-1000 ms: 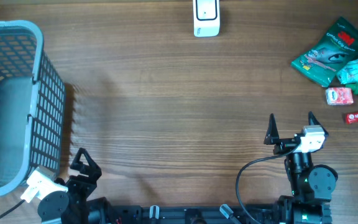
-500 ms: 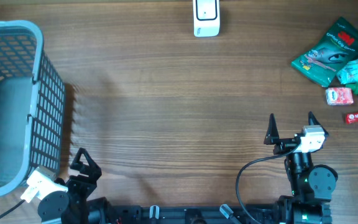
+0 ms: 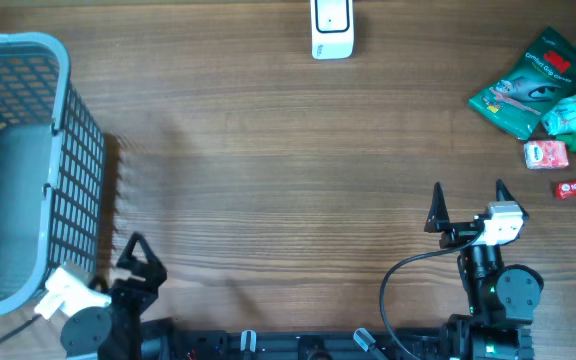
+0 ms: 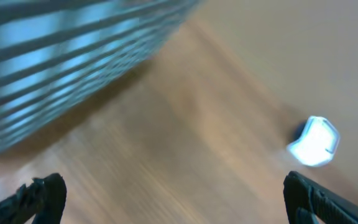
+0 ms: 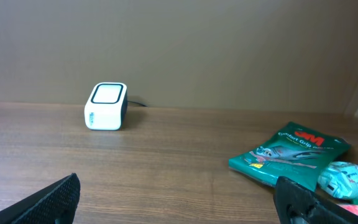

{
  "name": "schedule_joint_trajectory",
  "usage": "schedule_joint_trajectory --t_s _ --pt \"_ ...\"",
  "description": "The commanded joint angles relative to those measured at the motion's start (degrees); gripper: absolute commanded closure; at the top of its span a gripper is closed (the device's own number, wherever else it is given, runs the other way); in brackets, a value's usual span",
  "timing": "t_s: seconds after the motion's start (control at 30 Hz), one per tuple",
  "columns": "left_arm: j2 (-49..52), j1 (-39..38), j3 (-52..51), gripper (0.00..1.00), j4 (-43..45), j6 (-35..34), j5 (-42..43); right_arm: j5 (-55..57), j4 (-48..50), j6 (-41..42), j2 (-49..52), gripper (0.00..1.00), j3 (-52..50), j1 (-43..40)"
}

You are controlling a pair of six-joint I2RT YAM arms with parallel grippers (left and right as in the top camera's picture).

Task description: Scan the item barcode

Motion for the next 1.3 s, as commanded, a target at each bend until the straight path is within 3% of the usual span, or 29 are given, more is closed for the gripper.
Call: schedule_joint_trajectory --t_s 0.0,0.07,0.17,0.3,0.57,0.63,0.8,0.87,1.27 --pt "-0.26 -4.72 -0.42 0.0 7.02 1.92 1.14 1.18 0.04 0.63 -0.63 0.0 -0.07 0.2" --pt "-0.26 -6.47 -0.79 0.0 12.79 8.13 2.64 1.18 0.04 0.63 -0.63 0.0 -0.07 0.2" --pt "-0.26 -7.54 -3.85 0.0 23.85 22.77 9.53 1.18 0.04 0.63 -0.63 0.0 -0.07 0.2" --pt "-0.26 -7.54 -10.99 0.0 35.69 31.45 15.06 1.18 0.04 0.63 -0.63 0.0 -0.07 0.2" --pt "-0.31 -7.52 -27.02 0.0 56.17 31.47 13.6 1.18 0.04 0.63 -0.63 0.0 -0.07 0.2" --pt "-0.31 -7.52 -29.33 0.0 57.81 31.47 11.96 1.18 0.07 0.63 -0.63 0.0 -0.07 0.2" --pt "-0.31 -7.52 -33.59 0.0 57.75 31.47 7.72 1.2 0.07 0.61 -0.63 0.0 -0.07 0.2" --pt "-0.31 -7.52 -33.7 0.0 53.88 31.47 6.73 1.18 0.04 0.63 -0.63 0.0 -0.07 0.2" --pt "-0.31 -6.25 -33.7 0.0 53.7 32.79 7.3 1.18 0.07 0.61 -0.63 0.0 -0.07 0.2"
